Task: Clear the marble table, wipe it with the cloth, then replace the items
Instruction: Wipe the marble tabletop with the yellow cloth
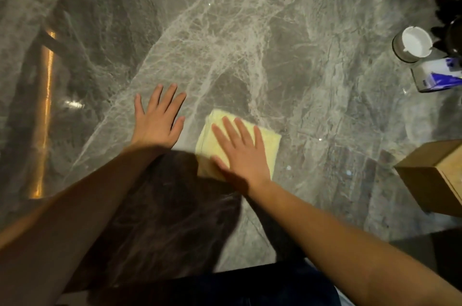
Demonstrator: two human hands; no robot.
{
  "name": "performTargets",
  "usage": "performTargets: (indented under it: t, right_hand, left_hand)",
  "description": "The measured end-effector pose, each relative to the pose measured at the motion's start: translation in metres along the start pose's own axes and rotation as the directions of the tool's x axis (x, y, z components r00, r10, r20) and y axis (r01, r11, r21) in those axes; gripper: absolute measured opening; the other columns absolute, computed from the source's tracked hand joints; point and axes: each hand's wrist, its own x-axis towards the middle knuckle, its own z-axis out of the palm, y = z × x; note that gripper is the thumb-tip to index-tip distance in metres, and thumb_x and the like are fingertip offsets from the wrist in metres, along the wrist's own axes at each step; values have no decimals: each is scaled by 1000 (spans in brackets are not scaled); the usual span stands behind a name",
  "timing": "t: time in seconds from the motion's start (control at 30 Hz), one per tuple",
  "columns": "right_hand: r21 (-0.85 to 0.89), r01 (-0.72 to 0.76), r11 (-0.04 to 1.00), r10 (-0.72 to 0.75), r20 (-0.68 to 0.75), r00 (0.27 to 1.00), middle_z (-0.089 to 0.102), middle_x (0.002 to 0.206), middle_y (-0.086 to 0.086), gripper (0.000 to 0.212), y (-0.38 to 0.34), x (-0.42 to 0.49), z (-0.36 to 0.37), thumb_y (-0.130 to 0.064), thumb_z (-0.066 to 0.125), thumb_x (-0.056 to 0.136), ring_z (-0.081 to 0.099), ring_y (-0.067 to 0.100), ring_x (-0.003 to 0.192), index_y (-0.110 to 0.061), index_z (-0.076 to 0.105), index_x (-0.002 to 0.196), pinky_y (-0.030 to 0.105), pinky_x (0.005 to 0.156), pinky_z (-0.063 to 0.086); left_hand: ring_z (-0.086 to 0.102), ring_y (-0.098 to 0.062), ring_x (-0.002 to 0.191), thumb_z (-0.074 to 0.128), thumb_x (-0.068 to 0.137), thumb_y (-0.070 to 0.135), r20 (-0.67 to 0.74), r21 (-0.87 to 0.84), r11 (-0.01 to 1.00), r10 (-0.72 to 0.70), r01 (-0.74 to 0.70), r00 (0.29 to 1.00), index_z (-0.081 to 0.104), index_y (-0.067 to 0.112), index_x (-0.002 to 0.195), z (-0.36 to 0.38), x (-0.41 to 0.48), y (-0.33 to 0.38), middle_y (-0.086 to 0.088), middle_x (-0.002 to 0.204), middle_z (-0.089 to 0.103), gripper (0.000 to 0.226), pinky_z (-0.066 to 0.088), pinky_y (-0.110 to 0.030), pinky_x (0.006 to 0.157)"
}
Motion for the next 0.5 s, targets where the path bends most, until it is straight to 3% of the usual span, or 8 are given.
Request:
performTargets:
  t: [0.1,0.27,0.5]
  right_hand:
    - [19,99,995,-100,17,995,16,161,-5,65,-7,-29,10,-61,32,94,9,23,149,-36,15,151,50,119,4]
    - [60,112,992,-113,14,993,13,161,-12,64,-1,-30,7,-63,39,92,6,18,150,-41,22,150,43,119,0]
    - [-66,135,989,-134,20,991,31,156,-4,67,4,-12,6,-63,39,90,10,22,148,-38,23,150,51,115,11]
  left_hand:
    - [6,-24,148,26,93,41,2,15,1000,-3,3,1000,25,25,147,0,6,2,1,159,16,57,0,-62,111]
    - [5,-23,148,26,88,43,7,12,1000,-7,7,1000,26,25,147,-4,24,4,1,160,14,62,-1,-60,112]
    - [12,-26,147,44,91,33,-103,-53,989,-143,138,984,32,22,143,-11,80,-2,-3,159,18,55,4,-60,113]
